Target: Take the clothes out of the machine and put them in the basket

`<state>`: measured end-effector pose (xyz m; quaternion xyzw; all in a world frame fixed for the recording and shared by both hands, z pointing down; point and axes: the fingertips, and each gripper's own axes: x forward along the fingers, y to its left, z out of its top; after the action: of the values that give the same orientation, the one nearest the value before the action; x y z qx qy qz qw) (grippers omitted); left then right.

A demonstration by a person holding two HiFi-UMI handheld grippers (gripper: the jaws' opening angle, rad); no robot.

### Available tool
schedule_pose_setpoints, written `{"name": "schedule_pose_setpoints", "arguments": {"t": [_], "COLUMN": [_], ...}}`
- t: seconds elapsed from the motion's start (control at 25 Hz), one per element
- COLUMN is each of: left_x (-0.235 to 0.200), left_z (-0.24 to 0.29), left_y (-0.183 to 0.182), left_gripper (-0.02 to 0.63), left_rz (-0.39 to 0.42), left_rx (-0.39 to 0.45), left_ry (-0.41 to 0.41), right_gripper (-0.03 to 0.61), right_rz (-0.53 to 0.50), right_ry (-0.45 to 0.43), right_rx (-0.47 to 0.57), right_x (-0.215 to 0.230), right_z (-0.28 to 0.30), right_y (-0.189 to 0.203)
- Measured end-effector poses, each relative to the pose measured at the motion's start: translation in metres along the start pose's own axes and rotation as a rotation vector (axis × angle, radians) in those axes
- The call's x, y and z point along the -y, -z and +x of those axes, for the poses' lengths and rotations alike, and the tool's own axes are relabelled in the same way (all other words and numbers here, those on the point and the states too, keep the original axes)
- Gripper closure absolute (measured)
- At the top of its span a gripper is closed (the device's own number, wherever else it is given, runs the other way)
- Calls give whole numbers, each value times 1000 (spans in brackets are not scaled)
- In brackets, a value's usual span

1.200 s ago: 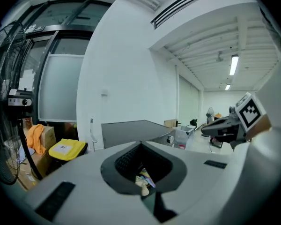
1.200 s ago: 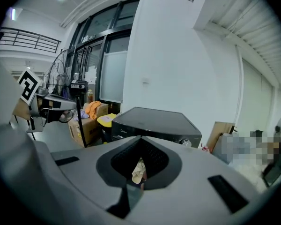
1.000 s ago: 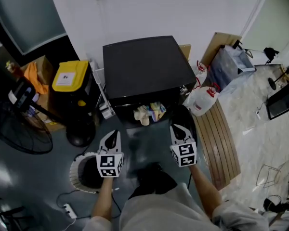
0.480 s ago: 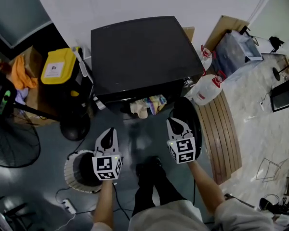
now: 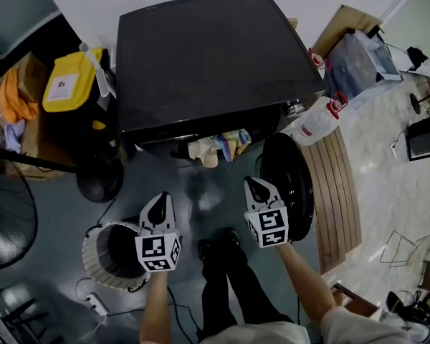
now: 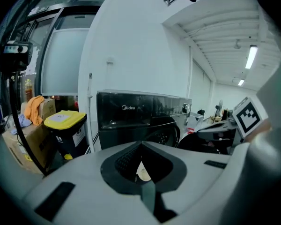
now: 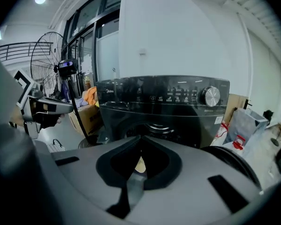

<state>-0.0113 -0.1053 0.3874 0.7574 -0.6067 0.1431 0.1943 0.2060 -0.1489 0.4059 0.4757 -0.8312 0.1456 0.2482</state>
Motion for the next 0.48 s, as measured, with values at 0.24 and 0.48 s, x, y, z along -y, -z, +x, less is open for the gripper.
{"name": "schedule_pose_setpoints", "arguments": {"t": [0.24,0.48], "left_x": [-2,-6], "left_z": [35,68], "left_y": [50,104], "left_gripper": [595,595], "left_rz": [0,-20], "left_rx": [-31,-52], "left_ry": [17,30], "right_gripper": [555,555], "right_rz": [36,39], "right_ry": [11,12], "right_rx": [-48,-88], "right_x": [3,2], "right_z": [37,72], "right_y": [59,119]}}
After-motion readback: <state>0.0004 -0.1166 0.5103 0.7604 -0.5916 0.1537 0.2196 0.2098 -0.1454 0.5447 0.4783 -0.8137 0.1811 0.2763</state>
